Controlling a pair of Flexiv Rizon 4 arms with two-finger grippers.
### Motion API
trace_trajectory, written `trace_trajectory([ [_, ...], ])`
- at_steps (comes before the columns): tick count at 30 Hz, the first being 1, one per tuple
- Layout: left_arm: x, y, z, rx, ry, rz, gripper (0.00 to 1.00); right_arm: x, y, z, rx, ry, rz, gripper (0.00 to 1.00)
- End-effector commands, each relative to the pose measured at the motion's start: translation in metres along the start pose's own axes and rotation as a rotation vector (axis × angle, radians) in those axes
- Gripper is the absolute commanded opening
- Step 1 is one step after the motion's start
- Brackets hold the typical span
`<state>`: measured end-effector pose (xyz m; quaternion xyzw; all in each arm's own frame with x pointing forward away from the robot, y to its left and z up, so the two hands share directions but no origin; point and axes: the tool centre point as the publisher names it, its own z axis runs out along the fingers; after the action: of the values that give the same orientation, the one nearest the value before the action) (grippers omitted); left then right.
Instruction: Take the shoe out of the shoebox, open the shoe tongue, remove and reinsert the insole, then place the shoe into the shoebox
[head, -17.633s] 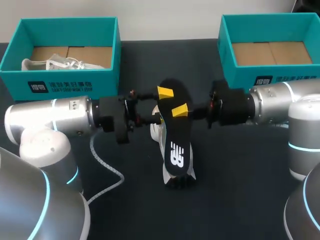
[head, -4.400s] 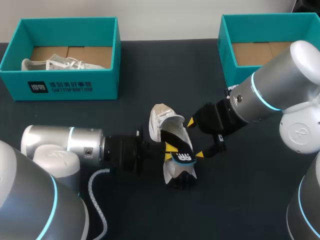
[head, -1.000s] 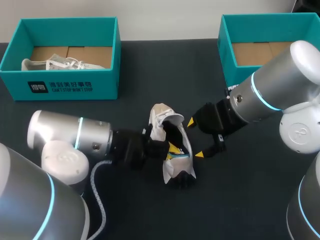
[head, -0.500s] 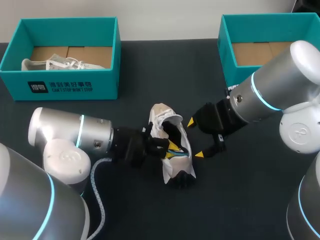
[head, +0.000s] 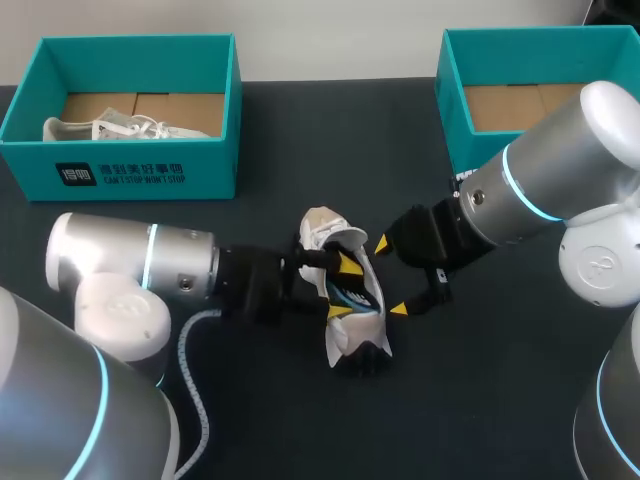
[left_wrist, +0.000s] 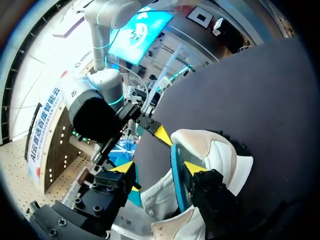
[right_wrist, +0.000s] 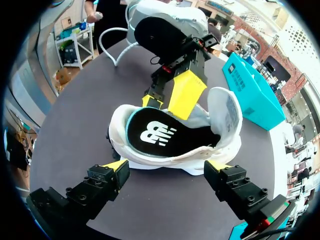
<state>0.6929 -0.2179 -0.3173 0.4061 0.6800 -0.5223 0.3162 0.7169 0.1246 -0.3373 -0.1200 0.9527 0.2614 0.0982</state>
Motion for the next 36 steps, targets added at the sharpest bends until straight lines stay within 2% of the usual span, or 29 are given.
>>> trace_trajectory([
  [1, -0.001, -0.009, -0.008, -0.001, -0.007, 0.007, 0.59, 0.001, 0.001, 0.001, 0.002, -0.002, 0.001, 1.0],
  [17, -0.008, -0.026, -0.027, 0.01, -0.012, 0.009, 0.57, 0.001, 0.001, 0.001, 0.002, -0.002, 0.001, 1.0],
  [19, -0.011, -0.028, -0.032, 0.011, -0.007, 0.007, 0.54, 0.001, 0.001, 0.001, 0.002, -0.002, 0.001, 1.0],
  [22, -0.018, -0.028, -0.04, 0.021, 0.042, 0.008, 0.5, 0.001, 0.001, 0.001, 0.002, -0.002, 0.001, 1.0],
  [24, -0.023, -0.027, -0.045, 0.025, 0.082, 0.011, 0.53, 0.001, 0.001, 0.001, 0.002, -0.002, 0.001, 1.0],
  [25, -0.025, -0.027, -0.047, 0.023, 0.101, 0.017, 0.51, 0.001, 0.001, 0.001, 0.002, -0.002, 0.001, 1.0],
  [29, -0.034, -0.027, -0.049, 0.039, 0.199, 0.042, 0.5, 0.001, 0.001, 0.001, 0.002, -0.002, 0.001, 1.0],
  [30, -0.037, -0.027, -0.05, 0.054, 0.232, 0.051, 0.53, 0.001, 0.001, 0.001, 0.002, -0.002, 0.001, 1.0],
  [32, -0.042, -0.027, -0.05, 0.078, 0.302, 0.051, 0.53, 0.001, 0.001, 0.001, 0.002, -0.002, 0.001, 1.0],
  [33, -0.045, -0.026, -0.051, 0.081, 0.356, 0.061, 0.57, 0.001, 0.001, 0.001, 0.002, -0.002, 0.001, 1.0],
  [35, -0.05, -0.025, -0.051, 0.08, 0.412, 0.084, 0.75, 0.001, 0.001, 0.001, 0.002, -0.002, 0.001, 1.0],
  [36, -0.053, -0.025, -0.052, 0.079, 0.437, 0.095, 0.78, 0.001, 0.001, 0.001, 0.002, -0.002, 0.001, 1.0],
])
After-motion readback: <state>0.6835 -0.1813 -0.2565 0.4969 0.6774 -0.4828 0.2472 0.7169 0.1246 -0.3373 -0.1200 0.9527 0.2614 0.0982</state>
